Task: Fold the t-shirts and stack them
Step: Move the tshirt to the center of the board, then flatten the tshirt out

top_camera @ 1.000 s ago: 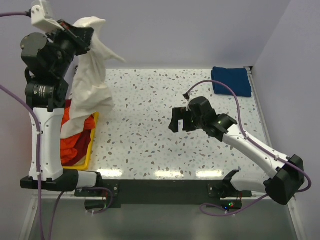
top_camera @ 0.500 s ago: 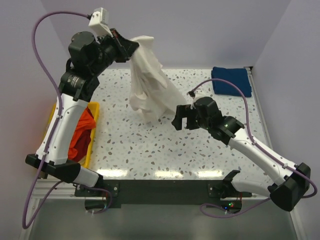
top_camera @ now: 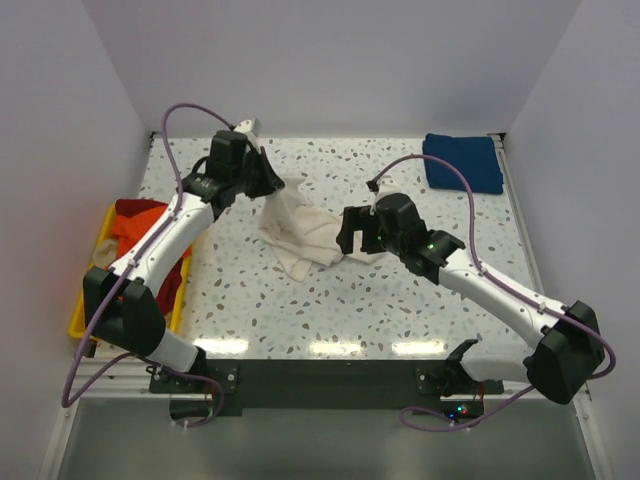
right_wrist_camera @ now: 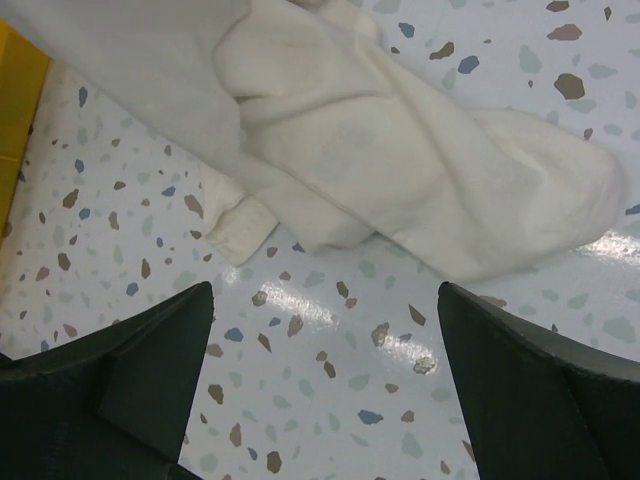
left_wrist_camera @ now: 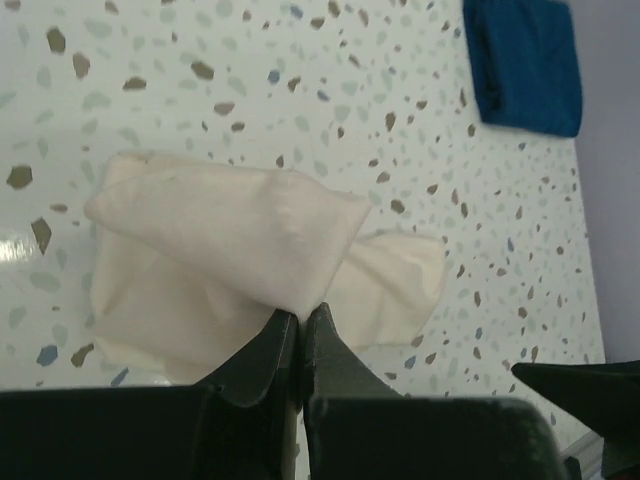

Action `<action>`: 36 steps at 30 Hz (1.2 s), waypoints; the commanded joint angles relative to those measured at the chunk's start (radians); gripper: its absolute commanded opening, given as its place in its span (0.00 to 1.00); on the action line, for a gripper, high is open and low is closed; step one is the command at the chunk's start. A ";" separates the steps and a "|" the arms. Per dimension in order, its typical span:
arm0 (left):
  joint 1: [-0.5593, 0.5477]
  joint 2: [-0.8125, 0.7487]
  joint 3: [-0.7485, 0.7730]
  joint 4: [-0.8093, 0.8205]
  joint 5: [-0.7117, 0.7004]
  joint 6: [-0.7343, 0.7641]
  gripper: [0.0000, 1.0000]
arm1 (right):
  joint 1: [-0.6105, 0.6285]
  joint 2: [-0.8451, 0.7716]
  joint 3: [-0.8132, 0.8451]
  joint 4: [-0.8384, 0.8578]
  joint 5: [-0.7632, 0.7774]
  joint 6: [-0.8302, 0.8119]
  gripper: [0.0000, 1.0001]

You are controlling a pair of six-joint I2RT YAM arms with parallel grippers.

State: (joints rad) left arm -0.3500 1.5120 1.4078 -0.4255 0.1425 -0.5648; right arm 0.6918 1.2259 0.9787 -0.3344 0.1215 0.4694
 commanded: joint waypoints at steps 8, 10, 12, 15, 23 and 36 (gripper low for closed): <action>0.000 -0.099 -0.187 0.125 0.095 -0.014 0.00 | 0.012 0.121 -0.038 0.328 -0.152 -0.017 0.85; 0.002 -0.113 -0.187 0.126 0.094 -0.014 0.00 | 0.025 0.136 -0.037 0.386 -0.169 -0.028 0.84; 0.002 -0.122 -0.181 0.125 0.107 -0.014 0.00 | 0.052 0.164 -0.035 0.426 -0.178 -0.034 0.84; 0.002 -0.125 -0.152 0.116 0.140 -0.017 0.00 | 0.090 0.210 -0.006 0.480 -0.186 -0.051 0.82; 0.002 -0.142 -0.089 0.091 0.173 -0.020 0.00 | 0.166 0.294 0.084 0.508 -0.146 -0.112 0.82; 0.002 -0.115 -0.027 0.079 0.180 -0.018 0.00 | 0.172 0.413 0.314 0.358 0.154 -0.196 0.19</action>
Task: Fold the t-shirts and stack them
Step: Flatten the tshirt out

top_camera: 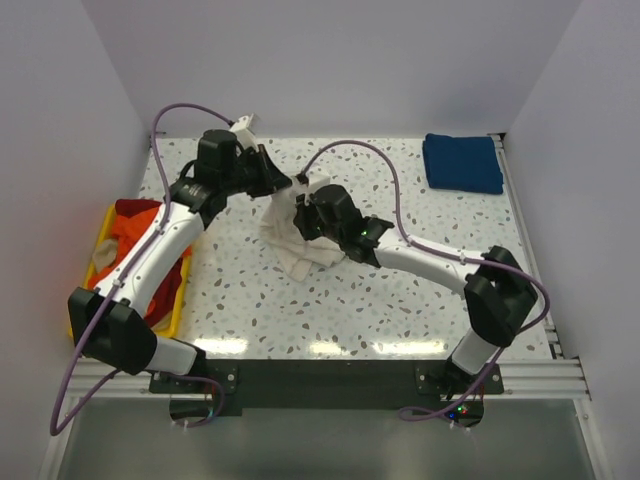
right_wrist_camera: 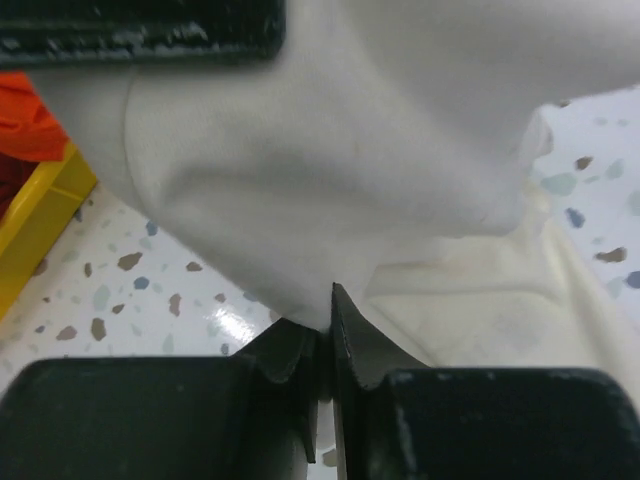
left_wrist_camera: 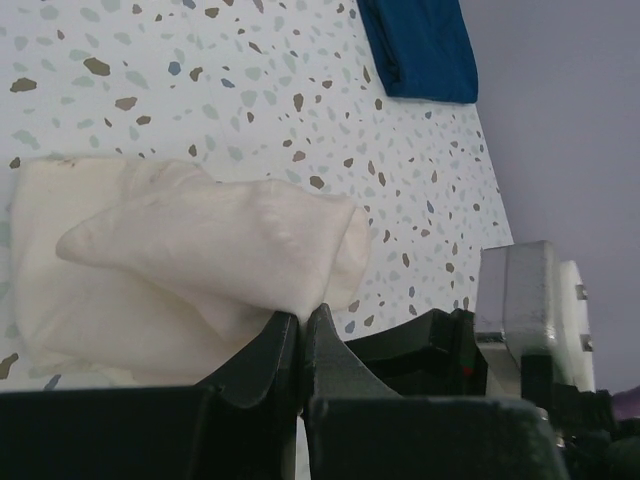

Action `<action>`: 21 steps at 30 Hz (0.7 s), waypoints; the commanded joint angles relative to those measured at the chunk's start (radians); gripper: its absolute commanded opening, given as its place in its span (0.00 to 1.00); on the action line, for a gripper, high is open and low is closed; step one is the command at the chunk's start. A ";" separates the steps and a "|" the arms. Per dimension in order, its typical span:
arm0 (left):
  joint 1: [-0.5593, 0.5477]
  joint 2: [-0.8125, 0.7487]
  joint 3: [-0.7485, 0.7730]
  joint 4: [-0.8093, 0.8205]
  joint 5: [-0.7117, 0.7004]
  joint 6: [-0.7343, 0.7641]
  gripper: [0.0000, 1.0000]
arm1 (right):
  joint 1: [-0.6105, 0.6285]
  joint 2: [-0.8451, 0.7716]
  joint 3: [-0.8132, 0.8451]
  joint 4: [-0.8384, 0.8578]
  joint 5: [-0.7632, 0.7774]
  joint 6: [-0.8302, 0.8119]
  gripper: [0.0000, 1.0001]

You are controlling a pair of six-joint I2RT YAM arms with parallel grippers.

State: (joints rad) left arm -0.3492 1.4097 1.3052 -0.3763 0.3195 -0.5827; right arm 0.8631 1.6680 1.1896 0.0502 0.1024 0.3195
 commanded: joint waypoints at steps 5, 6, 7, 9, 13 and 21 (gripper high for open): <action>0.007 0.116 0.176 0.040 -0.062 -0.003 0.03 | -0.088 -0.053 0.270 -0.237 0.264 -0.068 0.00; 0.006 0.141 0.198 0.048 -0.062 -0.006 0.06 | -0.111 -0.051 0.293 -0.265 0.267 -0.069 0.00; 0.007 0.168 0.224 0.051 -0.060 -0.006 0.10 | -0.160 -0.050 0.313 -0.306 0.270 -0.068 0.00; 0.006 0.256 0.316 0.027 -0.057 -0.009 0.24 | -0.209 -0.028 0.390 -0.392 0.266 -0.063 0.00; -0.019 0.292 0.321 0.049 -0.034 -0.023 0.42 | -0.323 0.036 0.517 -0.510 0.264 -0.083 0.00; -0.166 0.163 0.011 0.135 -0.103 -0.017 0.44 | -0.432 0.101 0.548 -0.544 0.178 -0.059 0.00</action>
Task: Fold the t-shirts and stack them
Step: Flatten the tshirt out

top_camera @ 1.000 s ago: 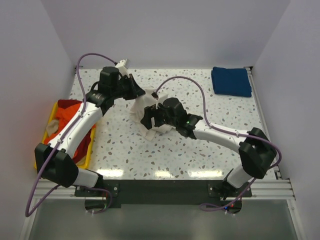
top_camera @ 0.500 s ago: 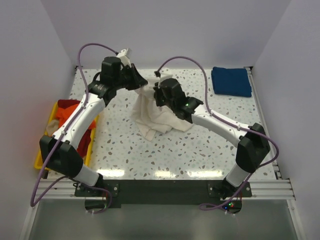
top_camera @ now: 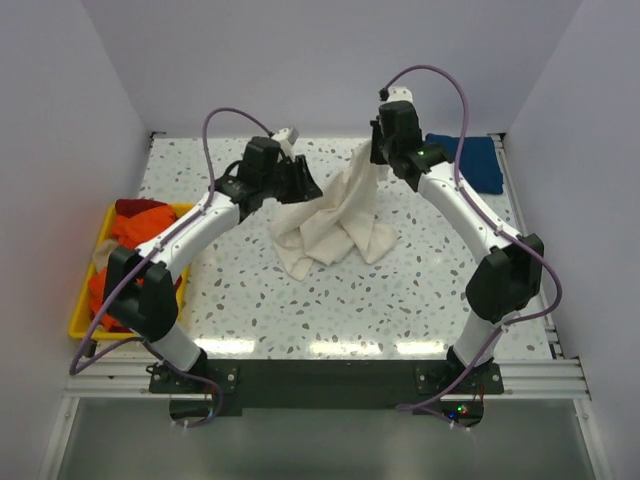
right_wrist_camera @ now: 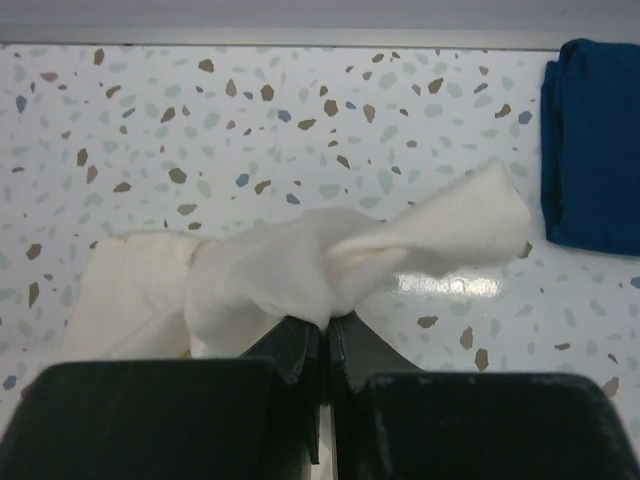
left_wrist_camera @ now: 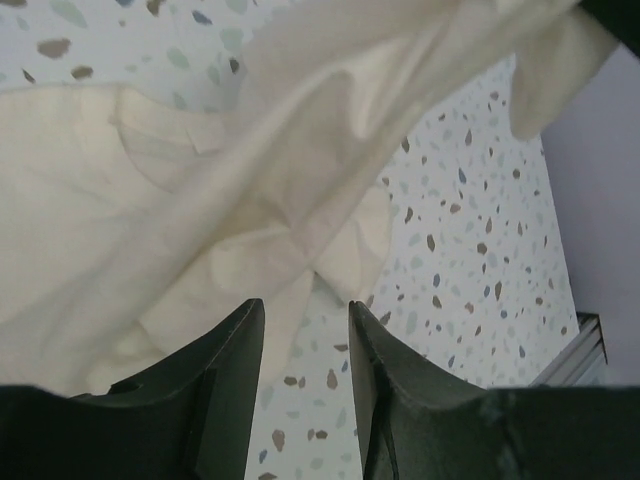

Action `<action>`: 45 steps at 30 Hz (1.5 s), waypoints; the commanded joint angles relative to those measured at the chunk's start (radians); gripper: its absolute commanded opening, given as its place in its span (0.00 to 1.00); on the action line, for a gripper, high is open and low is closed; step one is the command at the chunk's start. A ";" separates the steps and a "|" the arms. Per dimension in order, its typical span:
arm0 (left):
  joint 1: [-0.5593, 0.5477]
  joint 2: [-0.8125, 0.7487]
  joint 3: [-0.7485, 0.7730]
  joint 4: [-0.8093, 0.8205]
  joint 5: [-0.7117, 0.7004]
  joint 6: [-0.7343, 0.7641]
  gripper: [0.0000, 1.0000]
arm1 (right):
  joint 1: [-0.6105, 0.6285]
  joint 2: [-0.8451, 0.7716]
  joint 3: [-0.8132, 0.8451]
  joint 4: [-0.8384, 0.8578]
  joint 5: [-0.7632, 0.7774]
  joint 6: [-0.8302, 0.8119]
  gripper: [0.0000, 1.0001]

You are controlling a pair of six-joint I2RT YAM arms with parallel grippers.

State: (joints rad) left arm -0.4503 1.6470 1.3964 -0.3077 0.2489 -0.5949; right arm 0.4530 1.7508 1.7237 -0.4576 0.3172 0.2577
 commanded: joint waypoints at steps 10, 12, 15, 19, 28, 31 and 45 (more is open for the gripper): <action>-0.408 0.071 -0.136 0.093 -0.230 0.041 0.42 | -0.074 0.026 -0.003 -0.035 -0.081 0.020 0.00; -0.433 0.120 -0.106 0.090 -0.246 0.049 0.43 | -0.077 0.015 -0.010 -0.030 -0.082 0.023 0.00; -0.453 0.212 -0.053 0.082 -0.295 0.053 0.45 | -0.080 0.000 -0.029 -0.026 -0.101 0.028 0.00; -0.455 0.299 -0.011 0.097 -0.339 0.047 0.47 | -0.083 -0.019 -0.044 -0.026 -0.105 0.028 0.00; -0.456 0.398 0.055 0.159 -0.327 0.058 0.48 | -0.088 -0.056 -0.078 -0.015 -0.118 0.034 0.00; -0.455 0.424 0.084 0.141 -0.347 0.055 0.48 | -0.089 -0.063 -0.085 -0.013 -0.118 0.034 0.00; -0.456 0.386 0.072 0.102 -0.491 0.038 0.00 | -0.099 -0.083 -0.073 -0.029 -0.102 0.041 0.00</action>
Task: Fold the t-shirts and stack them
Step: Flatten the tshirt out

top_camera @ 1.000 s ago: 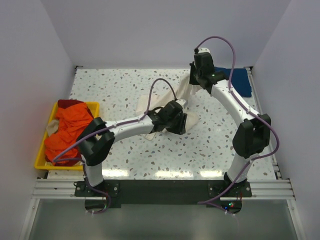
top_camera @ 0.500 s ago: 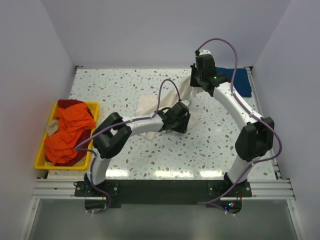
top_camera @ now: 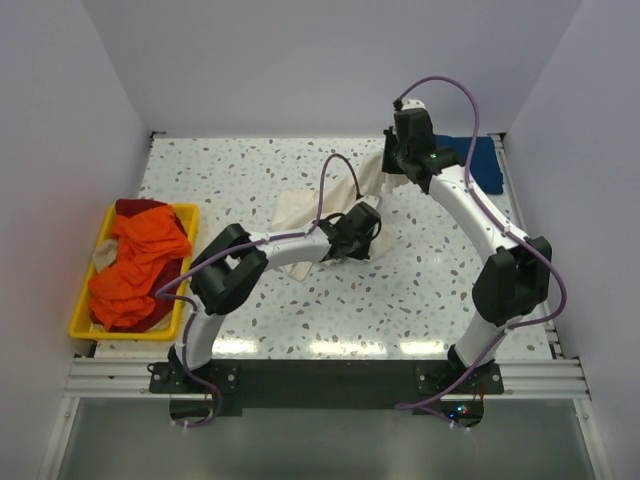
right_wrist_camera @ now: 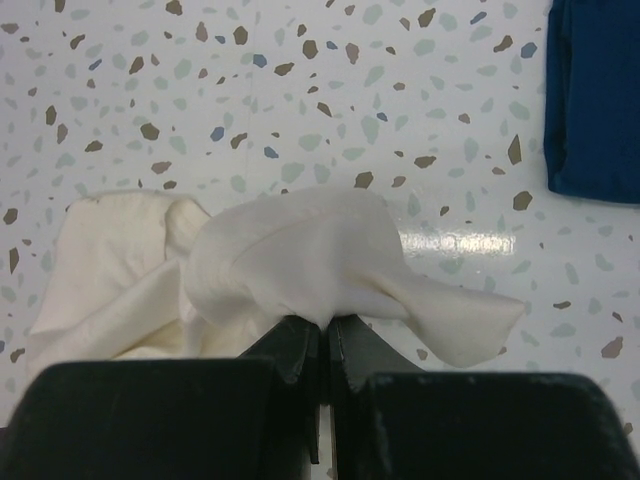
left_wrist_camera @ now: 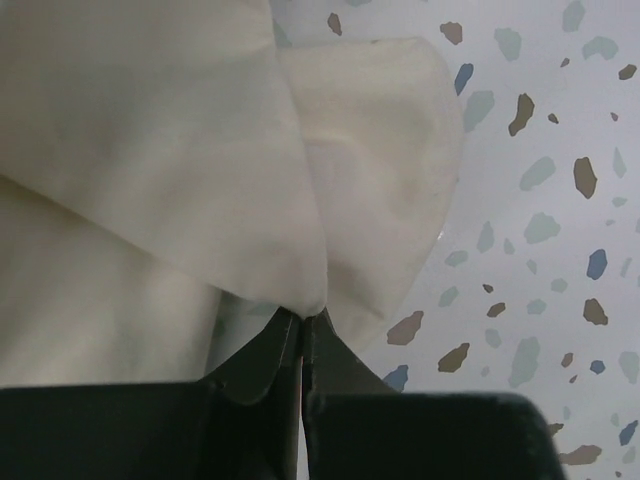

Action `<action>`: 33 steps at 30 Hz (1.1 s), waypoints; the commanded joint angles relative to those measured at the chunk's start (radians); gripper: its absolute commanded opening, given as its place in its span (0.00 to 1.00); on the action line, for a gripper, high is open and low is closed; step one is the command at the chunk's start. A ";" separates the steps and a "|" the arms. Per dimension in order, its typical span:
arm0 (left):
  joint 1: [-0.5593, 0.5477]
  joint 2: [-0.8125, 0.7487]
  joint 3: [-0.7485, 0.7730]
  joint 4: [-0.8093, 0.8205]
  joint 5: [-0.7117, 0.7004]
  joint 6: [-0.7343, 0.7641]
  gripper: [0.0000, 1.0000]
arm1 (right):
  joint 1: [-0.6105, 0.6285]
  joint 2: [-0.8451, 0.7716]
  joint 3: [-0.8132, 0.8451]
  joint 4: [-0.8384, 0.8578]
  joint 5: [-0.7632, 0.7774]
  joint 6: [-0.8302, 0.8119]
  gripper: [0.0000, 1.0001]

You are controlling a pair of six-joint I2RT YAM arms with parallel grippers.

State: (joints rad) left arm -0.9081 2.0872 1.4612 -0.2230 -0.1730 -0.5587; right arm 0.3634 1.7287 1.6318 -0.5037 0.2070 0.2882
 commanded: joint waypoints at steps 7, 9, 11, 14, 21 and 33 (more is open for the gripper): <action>0.003 -0.318 -0.139 -0.030 -0.172 0.013 0.00 | -0.037 -0.087 0.065 -0.035 0.043 0.025 0.00; 0.003 -0.444 -0.165 -0.053 -0.181 0.020 0.00 | -0.046 -0.107 0.079 -0.054 0.052 0.035 0.00; 0.003 -0.531 -0.188 -0.102 -0.213 0.029 0.00 | -0.052 -0.136 0.105 -0.070 0.071 0.043 0.00; 0.002 -0.703 -0.171 -0.211 -0.310 0.049 0.00 | -0.060 -0.188 0.143 -0.108 0.103 0.051 0.00; 0.005 -0.999 -0.023 -0.400 -0.514 0.106 0.00 | -0.060 -0.394 0.190 -0.163 0.141 0.075 0.00; 0.005 -1.144 0.156 -0.373 -0.559 0.192 0.00 | -0.061 -0.615 0.313 -0.193 0.086 0.069 0.00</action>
State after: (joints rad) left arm -0.9131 0.9588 1.5917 -0.6212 -0.6266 -0.4385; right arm 0.3229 1.1141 1.9217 -0.7185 0.2157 0.3664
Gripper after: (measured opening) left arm 0.029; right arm 0.018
